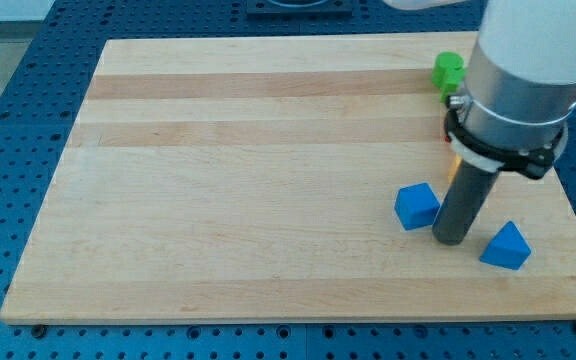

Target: Move the blue cube to the left

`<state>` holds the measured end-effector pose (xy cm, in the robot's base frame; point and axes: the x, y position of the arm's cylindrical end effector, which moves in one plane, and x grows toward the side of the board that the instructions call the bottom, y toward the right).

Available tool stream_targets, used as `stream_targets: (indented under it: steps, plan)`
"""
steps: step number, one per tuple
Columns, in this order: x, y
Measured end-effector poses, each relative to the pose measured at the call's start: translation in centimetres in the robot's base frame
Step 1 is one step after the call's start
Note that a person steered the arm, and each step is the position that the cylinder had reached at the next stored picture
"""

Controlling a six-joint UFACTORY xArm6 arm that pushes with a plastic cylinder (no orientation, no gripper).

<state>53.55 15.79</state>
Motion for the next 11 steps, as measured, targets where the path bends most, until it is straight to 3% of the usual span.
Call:
stream_targets:
  steps: [2, 4, 5, 9, 11]
  plan:
    - [-1.9, 0.0]
    - [-2.5, 5.4]
    - [-3.1, 4.2]
    - [-2.0, -17.1]
    - [-2.1, -14.0]
